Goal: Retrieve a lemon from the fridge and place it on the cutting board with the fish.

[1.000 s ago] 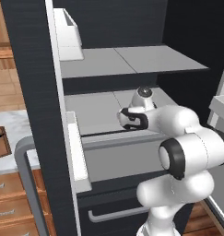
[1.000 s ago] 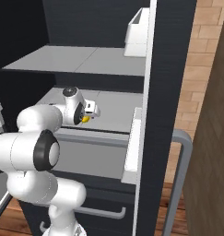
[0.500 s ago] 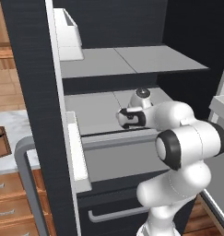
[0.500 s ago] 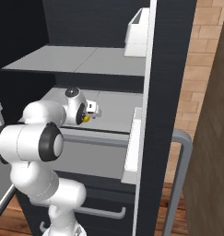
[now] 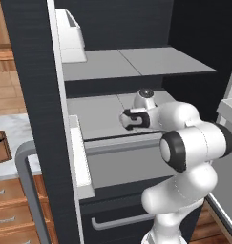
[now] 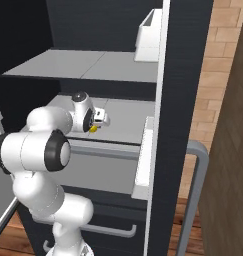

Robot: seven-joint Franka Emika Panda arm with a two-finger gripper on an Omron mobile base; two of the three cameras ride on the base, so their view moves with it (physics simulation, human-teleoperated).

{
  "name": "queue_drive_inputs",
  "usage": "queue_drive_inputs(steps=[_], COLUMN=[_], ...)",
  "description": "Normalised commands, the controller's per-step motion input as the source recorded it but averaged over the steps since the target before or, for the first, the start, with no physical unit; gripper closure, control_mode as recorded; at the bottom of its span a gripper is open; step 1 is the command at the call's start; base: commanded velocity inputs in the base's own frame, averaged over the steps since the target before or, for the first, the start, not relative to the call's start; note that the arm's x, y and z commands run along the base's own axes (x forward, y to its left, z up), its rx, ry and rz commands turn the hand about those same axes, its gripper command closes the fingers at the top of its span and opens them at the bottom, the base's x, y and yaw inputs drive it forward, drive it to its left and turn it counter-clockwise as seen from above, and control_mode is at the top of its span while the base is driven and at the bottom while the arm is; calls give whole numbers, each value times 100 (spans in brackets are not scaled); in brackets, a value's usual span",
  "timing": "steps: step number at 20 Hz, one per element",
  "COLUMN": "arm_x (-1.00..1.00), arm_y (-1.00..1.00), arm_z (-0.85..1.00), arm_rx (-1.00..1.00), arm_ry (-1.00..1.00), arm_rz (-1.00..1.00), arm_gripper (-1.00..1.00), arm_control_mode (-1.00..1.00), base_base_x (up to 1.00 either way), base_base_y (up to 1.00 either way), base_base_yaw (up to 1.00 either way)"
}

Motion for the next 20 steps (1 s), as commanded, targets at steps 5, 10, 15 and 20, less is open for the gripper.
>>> queue_drive_inputs(steps=[5, 10, 15, 20], arm_x=[0, -69, -100, -100], arm_y=[4, 4, 0, 0], arm_z=[-18, 3, 49, 100], arm_rx=[0, 0, 3, 7], arm_ry=[3, -20, -14, -1], arm_rz=[-2, -1, -2, -4], arm_gripper=[100, 100, 100, 100], arm_control_mode=[-100, -100, -100, -100], base_base_x=[0, 0, 0, 0], base_base_y=[0, 0, 0, 0], base_base_yaw=[0, 0, 0, 0])
